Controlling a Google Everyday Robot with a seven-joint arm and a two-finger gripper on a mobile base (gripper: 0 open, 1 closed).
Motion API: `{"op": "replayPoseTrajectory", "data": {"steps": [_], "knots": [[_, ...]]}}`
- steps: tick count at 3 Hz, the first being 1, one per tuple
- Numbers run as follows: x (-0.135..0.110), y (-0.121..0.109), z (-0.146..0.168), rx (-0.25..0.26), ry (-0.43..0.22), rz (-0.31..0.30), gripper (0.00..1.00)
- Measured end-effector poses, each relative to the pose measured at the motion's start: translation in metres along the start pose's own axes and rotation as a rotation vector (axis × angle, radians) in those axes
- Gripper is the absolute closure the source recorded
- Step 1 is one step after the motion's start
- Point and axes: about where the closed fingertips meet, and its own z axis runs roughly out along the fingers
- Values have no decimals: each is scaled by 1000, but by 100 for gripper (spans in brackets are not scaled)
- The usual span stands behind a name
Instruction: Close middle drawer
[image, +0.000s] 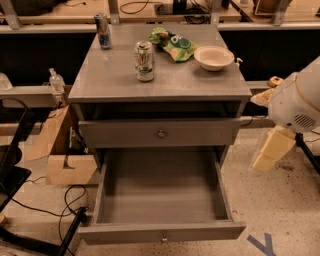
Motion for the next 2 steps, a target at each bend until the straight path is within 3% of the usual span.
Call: {"op": "replayPoseTrajectory", "data": {"steps": [1, 2], "knots": [[37, 31, 83, -5, -36, 56, 0], [72, 65, 142, -2, -32, 117, 0]]}}
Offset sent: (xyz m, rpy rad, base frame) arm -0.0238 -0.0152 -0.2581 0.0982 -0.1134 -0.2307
